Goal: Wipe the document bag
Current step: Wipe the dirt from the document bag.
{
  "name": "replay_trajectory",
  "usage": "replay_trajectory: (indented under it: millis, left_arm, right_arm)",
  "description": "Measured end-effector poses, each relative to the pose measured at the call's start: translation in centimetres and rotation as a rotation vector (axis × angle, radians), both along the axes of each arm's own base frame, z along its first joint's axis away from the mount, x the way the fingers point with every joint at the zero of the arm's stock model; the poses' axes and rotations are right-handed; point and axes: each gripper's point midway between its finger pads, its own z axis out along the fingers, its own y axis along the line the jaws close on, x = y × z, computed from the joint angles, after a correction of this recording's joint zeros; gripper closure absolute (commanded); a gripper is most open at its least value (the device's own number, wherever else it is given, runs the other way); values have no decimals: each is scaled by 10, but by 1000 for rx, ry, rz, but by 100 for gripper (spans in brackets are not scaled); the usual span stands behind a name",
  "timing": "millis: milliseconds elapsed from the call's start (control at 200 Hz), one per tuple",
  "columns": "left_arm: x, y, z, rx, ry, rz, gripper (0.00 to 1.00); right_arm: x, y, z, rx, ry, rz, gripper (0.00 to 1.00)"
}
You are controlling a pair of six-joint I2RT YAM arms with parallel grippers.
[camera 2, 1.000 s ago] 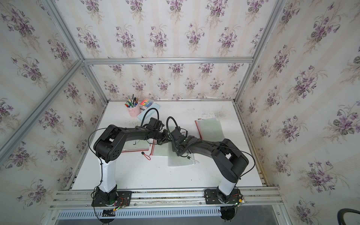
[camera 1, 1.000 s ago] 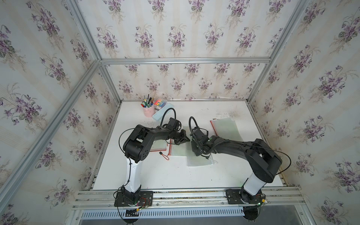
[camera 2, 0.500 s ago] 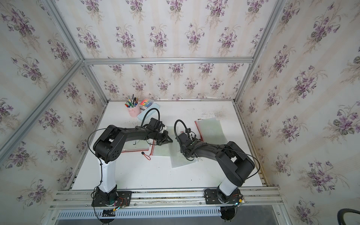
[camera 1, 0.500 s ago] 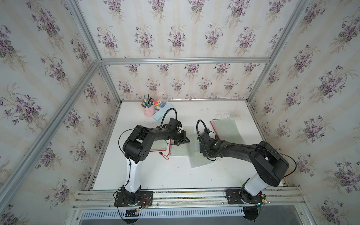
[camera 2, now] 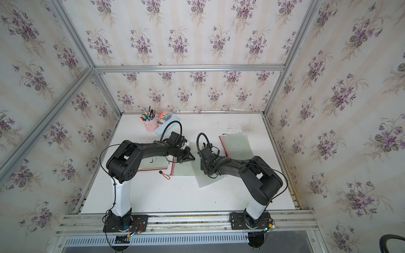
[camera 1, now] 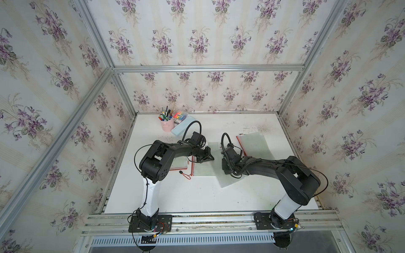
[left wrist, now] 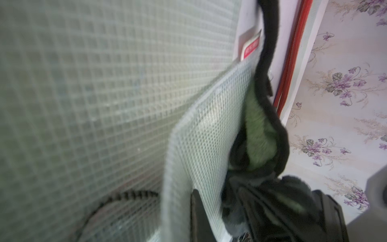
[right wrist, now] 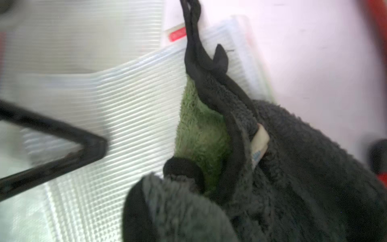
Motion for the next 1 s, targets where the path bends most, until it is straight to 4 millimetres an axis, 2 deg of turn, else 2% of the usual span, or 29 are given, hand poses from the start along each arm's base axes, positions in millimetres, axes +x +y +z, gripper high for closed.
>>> replay_trajectory:
  millis: [80, 185, 255, 350, 455, 520, 615, 749, 794, 854, 954, 999]
  left_arm:
    - [-1, 1, 0, 6, -2, -10, 100]
    - [-2, 1, -1, 7, -2, -21, 100]
    - [-2, 1, -1, 11, -8, -29, 100]
    - [-1, 1, 0, 15, -8, -35, 100]
    - [-1, 1, 0, 26, -14, -44, 100]
    - [-1, 2, 0, 32, -17, -50, 100]
    - [0, 2, -1, 35, -17, -59, 100]
    - [0, 1, 0, 35, -10, -64, 100]
    - [1, 2, 0, 37, -8, -64, 100]
    - [1, 2, 0, 37, -6, -66, 100]
    - [1, 2, -1, 39, -5, -68, 100]
    - [1, 1, -1, 37, -3, -70, 100]
  right_arm:
    - [-3, 14, 1, -18, 15, 33, 80]
    - [-16, 62, 4, -15, 27, 167, 80]
    - [-23, 79, 5, 1, 37, 223, 80]
    - [-14, 58, 1, -3, 55, 180, 80]
    - [2, 12, 0, -8, 59, 66, 80]
    - [2, -9, 0, -43, 60, 22, 80]
    - [-8, 3, 1, -42, 61, 67, 80]
    - [-42, 53, 3, 2, 85, 236, 79]
    - [-47, 53, 3, 8, 90, 246, 80]
    - [-47, 34, 3, 0, 99, 203, 80]
    - [-45, -15, 2, -15, 120, 72, 80]
    - [-48, -27, 2, -19, 118, 34, 79]
